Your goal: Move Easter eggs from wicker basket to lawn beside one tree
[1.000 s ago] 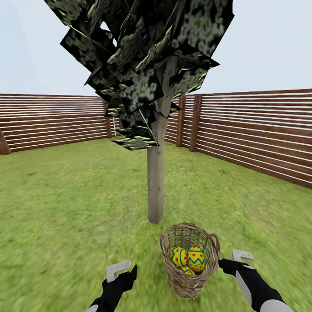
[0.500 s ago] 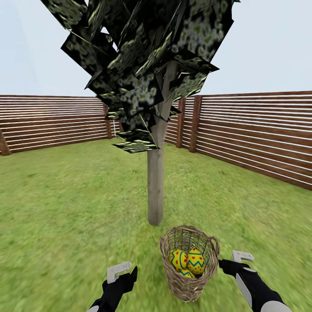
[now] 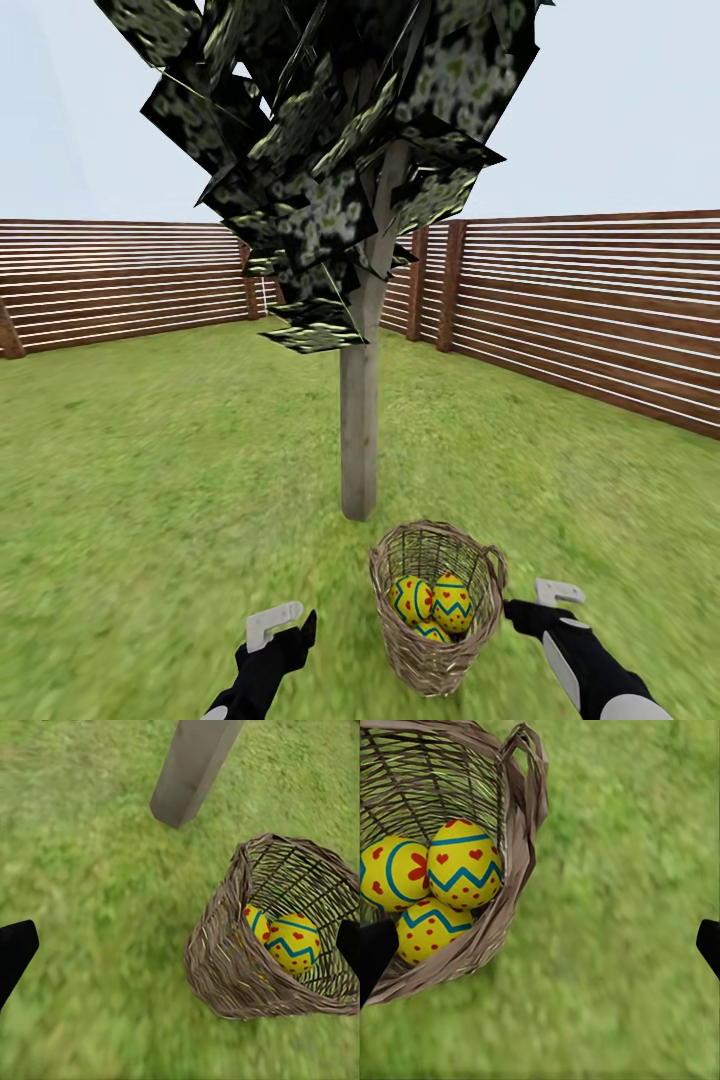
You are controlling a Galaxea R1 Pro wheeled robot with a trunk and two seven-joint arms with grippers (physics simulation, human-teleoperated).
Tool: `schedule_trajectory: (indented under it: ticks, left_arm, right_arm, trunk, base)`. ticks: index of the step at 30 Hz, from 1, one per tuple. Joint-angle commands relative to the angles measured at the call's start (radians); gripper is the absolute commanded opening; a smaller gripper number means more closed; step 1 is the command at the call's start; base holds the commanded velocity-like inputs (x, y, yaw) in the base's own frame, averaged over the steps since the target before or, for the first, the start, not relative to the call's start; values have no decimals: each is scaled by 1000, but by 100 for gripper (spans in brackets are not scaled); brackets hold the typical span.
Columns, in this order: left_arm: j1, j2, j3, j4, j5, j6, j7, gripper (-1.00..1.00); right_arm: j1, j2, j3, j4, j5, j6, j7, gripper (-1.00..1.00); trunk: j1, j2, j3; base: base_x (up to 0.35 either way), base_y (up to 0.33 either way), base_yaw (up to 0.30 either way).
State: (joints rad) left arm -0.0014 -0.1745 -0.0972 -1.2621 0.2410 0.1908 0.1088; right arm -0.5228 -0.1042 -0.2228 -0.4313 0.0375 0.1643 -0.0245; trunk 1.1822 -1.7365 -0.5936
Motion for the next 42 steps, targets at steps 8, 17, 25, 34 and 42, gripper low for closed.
schedule_trajectory:
  ticks: [8,17,25,34,42]
  left_arm:
    - [0,0,-1,-2,12,6,6,100]
    - [0,0,1,-2,13,12,4,100]
    - [0,0,3,-3,13,6,3,100]
    - [0,0,4,-3,14,7,7,100]
    - [0,1,7,-6,25,12,12,100]
  right_arm:
    - [0,2,3,-7,6,20,-5,100]
    - [-26,6,31,-276,8,464,-32,100]
    - [-84,8,31,-331,6,667,-55,100]
    - [-92,9,30,-235,3,676,-70,100]
    - [-93,8,31,-173,-38,682,-71,100]
  trunk:
    - [0,0,-1]
    - [0,0,-1]
    - [0,0,-1]
    - [0,0,-1]
    - [0,0,-1]
  base:
    - [26,128,0]
    - [171,285,0]
    - [105,140,0]
    - [239,9,0]
    - [324,0,0]
